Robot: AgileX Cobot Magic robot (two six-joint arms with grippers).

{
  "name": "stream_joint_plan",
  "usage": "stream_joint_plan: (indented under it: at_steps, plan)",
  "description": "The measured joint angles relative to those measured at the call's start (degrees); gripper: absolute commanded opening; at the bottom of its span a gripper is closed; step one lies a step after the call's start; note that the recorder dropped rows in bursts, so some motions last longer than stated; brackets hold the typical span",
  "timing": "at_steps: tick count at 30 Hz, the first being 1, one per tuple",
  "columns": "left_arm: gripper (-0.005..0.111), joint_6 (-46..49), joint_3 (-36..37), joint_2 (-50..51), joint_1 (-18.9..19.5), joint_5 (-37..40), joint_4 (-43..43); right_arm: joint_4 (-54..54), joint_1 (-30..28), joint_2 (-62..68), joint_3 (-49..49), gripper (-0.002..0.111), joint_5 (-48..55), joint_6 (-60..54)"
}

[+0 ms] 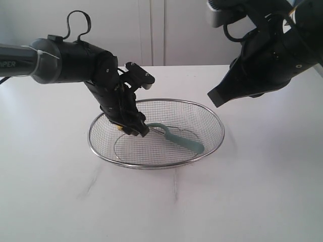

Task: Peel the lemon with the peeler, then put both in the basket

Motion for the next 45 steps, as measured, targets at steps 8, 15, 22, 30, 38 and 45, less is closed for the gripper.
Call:
stream_joint_plan:
  at_steps: [8, 15, 22, 30, 38, 45]
  plan:
    - [0.000, 0.0, 0.0, 3.1, 0.0, 0.0, -0.2, 0.0, 0.0, 0.0, 0.0, 0.000, 0.0, 0.0]
    - [0.019, 0.0, 0.0, 3.1, 0.0, 0.0, -0.3, 0.0, 0.0, 0.0, 0.0, 0.000, 0.0, 0.0]
    - [0.063, -0.1, 0.0, 3.1, 0.0, 0.6, -0.3, 0.0, 0.0, 0.0, 0.0, 0.000, 0.0, 0.0]
    - [0.080, -0.1, 0.0, 3.1, 0.0, 1.2, -0.3, 0.0, 0.0, 0.0, 0.0, 0.000, 0.0, 0.0]
    - [0.080, -0.1, 0.0, -0.9, 0.0, 2.4, -0.5, 0.0, 0.0, 0.0, 0.0, 0.000, 0.0, 0.1]
    - [0.076, -0.1, 0.0, -7.3, 0.0, 5.5, -1.0, 0.0, 0.0, 0.0, 0.0, 0.000, 0.0, 0.1]
